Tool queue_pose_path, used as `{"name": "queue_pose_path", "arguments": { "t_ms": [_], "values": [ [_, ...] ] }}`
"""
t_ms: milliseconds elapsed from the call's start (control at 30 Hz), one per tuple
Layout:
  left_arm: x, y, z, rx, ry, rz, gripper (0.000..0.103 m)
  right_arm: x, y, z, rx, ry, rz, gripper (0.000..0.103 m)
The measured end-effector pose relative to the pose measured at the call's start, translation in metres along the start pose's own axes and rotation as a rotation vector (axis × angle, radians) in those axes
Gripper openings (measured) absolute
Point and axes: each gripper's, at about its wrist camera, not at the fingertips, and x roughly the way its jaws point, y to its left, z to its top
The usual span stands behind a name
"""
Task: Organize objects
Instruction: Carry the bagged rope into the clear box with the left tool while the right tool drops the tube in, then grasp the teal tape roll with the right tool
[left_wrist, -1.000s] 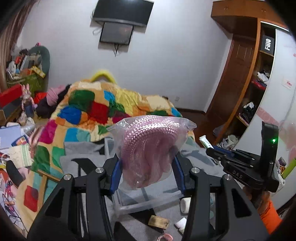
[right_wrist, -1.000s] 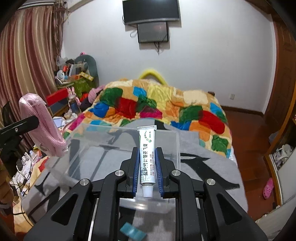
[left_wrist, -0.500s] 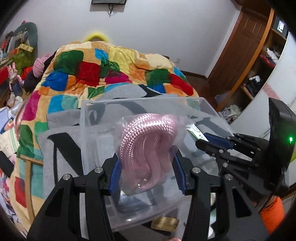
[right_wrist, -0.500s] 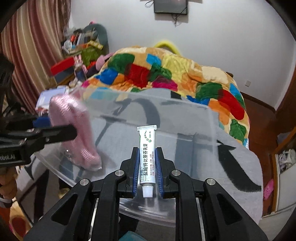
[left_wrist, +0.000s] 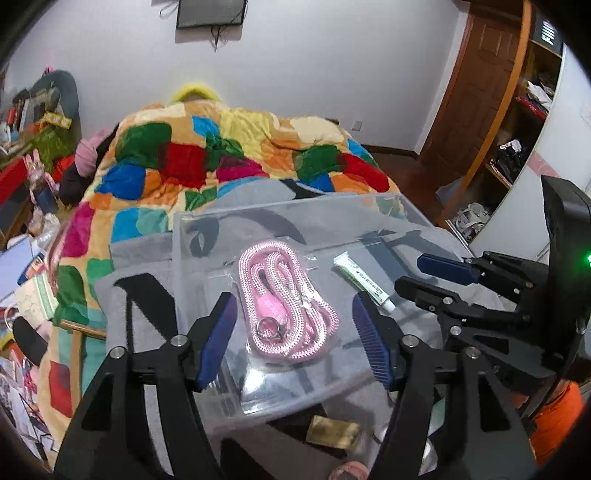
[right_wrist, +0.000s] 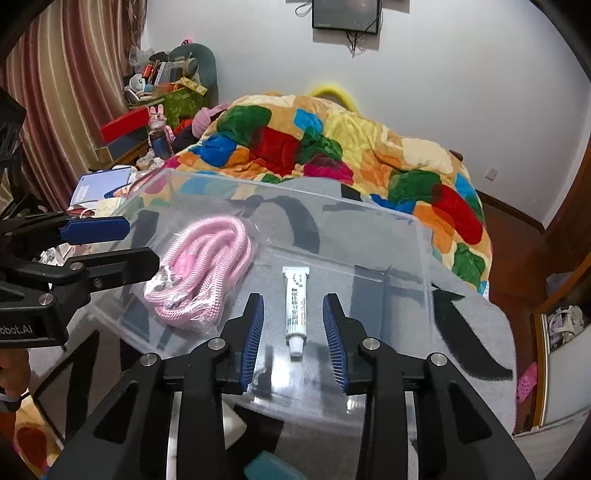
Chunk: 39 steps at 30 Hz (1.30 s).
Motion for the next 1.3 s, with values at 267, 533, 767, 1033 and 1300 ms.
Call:
{"name": "queue_pose_path", "arguments": {
  "t_ms": [267,533,767,1033,1300],
  "values": [
    [-0.045,-0.019,-0.021,0.064,-0.128,0.088,0.101,-0.046,-0.002,-0.017,0.012,-0.094,-0.019,0.051],
    [-0.053,-0.014,-0.052,0.037,-0.085,0.044,0.101,-0.076,-0.008,-0.041,0.058,-0.137,-0.012,0.068],
    [-0.041,-0.012,-0.090,0.024,-0.001,0.014,0.101,-0.070,-0.010,-0.068,0.089,-0.093,-0.003,0.068],
    [-0.024,-0.018,-0.124,0.036,0.078,-0.026,0.101,-0.040,-0.010,-0.093,0.107,-0.011,0.026,0.068],
    [-0.016,-0.028,-0.129,0.055,0.071,-0.054,0.074,-0.022,-0.004,-0.103,0.113,0.035,0.064,0.038]
  ]
}}
